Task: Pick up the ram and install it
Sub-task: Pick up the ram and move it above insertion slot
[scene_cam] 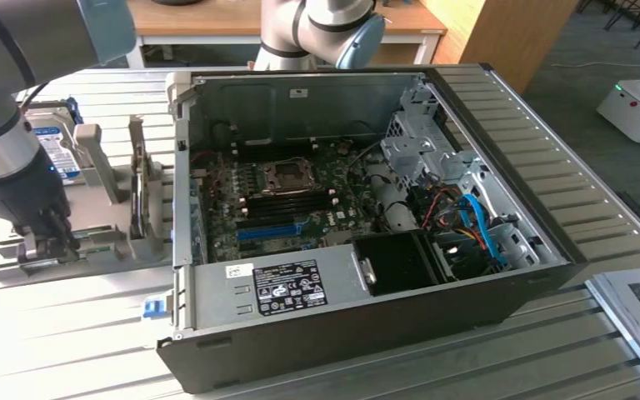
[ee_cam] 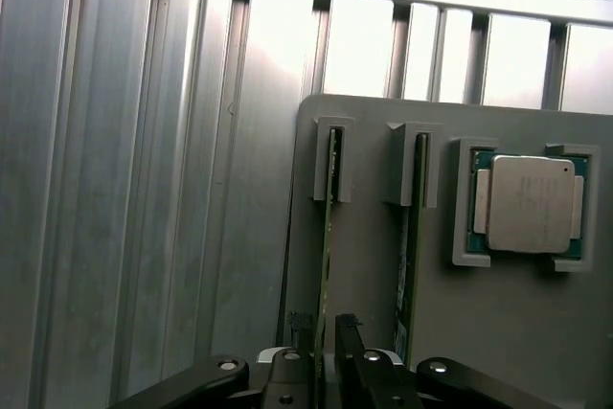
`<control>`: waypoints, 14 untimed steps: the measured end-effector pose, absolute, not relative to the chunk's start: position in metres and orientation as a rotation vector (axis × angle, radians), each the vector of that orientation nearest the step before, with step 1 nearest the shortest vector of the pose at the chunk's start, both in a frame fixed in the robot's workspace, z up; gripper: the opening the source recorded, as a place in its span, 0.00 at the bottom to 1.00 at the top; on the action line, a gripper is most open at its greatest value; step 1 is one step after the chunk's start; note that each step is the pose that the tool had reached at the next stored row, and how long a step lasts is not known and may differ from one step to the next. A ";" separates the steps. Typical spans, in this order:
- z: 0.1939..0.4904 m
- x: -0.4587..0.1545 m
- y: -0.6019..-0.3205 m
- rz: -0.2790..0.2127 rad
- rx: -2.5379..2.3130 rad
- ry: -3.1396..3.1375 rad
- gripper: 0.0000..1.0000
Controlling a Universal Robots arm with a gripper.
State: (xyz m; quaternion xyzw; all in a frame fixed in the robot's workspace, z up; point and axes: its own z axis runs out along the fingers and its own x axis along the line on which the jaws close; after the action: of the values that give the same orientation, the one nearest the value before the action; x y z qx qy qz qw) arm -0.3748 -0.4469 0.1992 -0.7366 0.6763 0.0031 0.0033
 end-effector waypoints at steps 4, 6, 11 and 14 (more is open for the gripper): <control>0.199 -0.374 -0.447 0.010 -2.309 2.120 0.24; 0.199 -0.374 -0.447 0.010 -2.309 2.120 0.24; 0.199 -0.374 -0.448 0.010 -2.309 2.120 0.24; 0.199 -0.374 -0.448 0.010 -2.309 2.120 0.24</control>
State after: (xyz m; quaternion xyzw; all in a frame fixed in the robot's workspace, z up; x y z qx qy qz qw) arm -0.3741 -0.4483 0.1992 -0.7366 0.6763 0.0031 0.0033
